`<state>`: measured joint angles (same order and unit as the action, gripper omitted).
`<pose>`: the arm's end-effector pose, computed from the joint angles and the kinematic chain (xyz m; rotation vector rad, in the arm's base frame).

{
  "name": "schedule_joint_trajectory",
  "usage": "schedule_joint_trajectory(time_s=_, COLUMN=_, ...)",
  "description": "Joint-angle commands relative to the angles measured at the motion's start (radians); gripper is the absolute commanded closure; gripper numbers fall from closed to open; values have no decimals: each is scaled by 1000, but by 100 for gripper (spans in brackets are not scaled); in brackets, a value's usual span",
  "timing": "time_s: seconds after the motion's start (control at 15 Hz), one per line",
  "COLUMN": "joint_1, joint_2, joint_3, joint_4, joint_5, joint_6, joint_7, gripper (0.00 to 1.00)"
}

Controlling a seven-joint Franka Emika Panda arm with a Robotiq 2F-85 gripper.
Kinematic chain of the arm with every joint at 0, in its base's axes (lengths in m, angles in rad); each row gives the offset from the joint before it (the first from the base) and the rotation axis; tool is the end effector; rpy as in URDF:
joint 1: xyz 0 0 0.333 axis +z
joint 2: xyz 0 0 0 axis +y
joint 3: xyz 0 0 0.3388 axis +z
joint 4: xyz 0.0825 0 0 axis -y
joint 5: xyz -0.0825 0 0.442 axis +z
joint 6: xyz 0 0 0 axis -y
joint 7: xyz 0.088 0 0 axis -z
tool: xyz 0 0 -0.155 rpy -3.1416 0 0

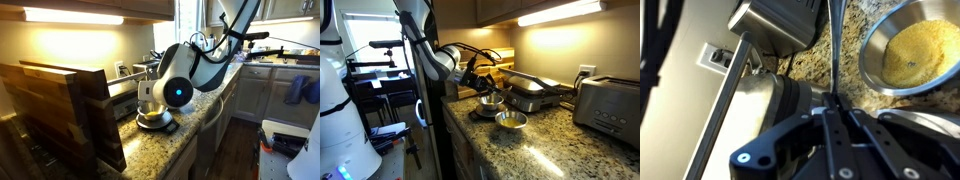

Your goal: Use the spoon to scoop some powder from the bowl on the right into the bowl on the left

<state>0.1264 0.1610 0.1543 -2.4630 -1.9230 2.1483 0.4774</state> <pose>0.5290 0.0752 0.1864 1.4586 1.2692 0.2052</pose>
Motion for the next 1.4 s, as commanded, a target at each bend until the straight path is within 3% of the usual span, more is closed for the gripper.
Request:
schedule_joint_trajectory(time_s=0.0, joint_1=-2, joint_2=-40, joint_3=5, joint_4=-57, joint_5=-103, joint_6=-40, joint_7=138, gripper=96)
schedule_joint_trajectory(time_s=0.8, joint_1=3, joint_2=-31, joint_3=17, joint_4=-117, joint_5=-302, joint_6=-219, joint_7=436, gripper=96)
schedule_joint_trajectory(time_s=1.07, joint_1=2, joint_2=-29, joint_3=20, joint_4=-118, joint_5=-306, joint_6=-227, joint_7=465, gripper=96)
schedule_joint_trajectory(time_s=1.33, joint_1=-7, joint_2=-37, joint_3=19, joint_4=-95, joint_5=-253, joint_6=-137, joint_7=400, gripper=96)
